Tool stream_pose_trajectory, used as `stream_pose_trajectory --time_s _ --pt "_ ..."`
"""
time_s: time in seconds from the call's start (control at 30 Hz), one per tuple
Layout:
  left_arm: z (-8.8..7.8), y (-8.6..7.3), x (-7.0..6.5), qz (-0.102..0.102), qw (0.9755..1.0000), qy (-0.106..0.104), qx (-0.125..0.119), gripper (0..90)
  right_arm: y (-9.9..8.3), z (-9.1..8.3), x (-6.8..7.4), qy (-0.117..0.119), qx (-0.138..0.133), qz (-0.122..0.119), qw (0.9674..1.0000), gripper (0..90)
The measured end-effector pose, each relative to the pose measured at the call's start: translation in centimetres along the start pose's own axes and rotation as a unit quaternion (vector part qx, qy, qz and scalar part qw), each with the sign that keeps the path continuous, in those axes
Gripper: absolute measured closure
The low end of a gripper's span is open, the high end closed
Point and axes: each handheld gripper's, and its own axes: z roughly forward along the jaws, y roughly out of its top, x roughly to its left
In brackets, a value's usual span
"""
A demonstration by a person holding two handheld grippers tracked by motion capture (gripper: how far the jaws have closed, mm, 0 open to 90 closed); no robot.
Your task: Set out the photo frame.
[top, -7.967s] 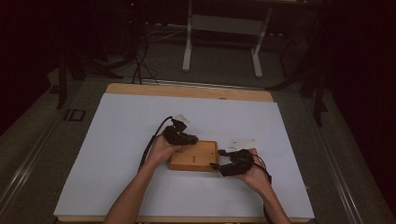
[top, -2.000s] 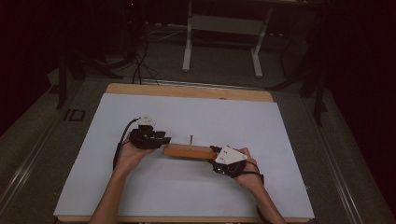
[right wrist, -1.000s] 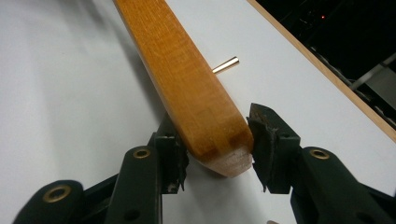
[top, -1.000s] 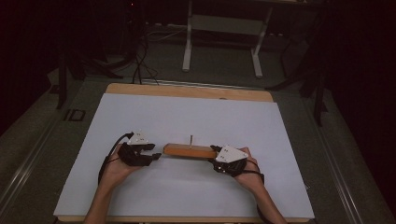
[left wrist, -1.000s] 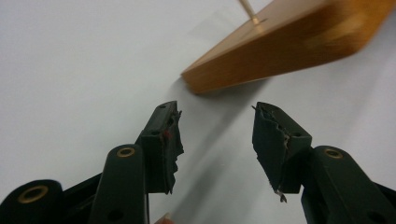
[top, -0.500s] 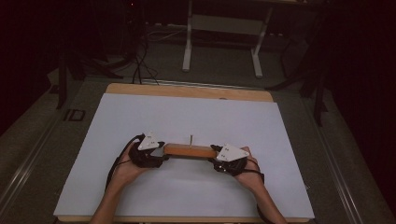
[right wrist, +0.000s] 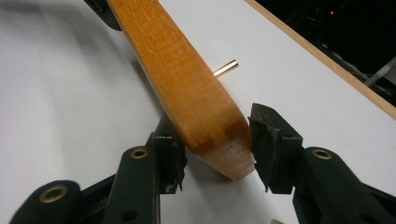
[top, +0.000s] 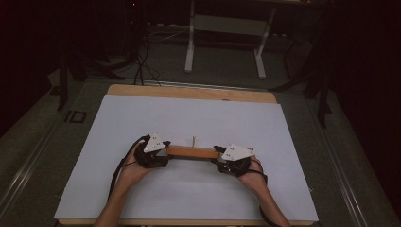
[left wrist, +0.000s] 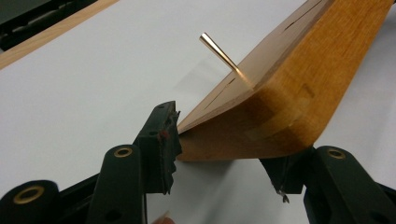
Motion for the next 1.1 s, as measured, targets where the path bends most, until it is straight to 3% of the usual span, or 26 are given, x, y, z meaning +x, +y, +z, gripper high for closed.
stream_pose_trajectory --time_s 0.27,0.63,0.87,1.0,1.1 --pt "0.4 0.3 0.1 0.005 0.9999 -0.003 -0.015 47.9 0.0 0.2 -0.3 -0.002 -0.003 0.01 0.9999 56.7" --pt "0.6 1.0 -0.6 0.031 0.9994 0.015 0.005 50.3 0.2 0.2 -0.5 -0.001 0.005 0.021 0.9998 56.0" --pt "0.2 1.3 -0.7 0.037 0.9993 -0.002 0.004 56.5 0.2 0.0 -1.1 0.002 0.001 0.043 0.9991 54.7" --pt "0.1 1.3 -0.6 0.031 0.9994 -0.016 0.0 59.8 0.0 -0.3 -1.7 0.012 -0.008 0.071 0.9973 55.0" --pt "0.0 1.3 -0.7 0.032 0.9993 -0.018 0.004 60.2 0.0 -0.4 -1.7 0.014 -0.007 0.07 0.9974 55.0"
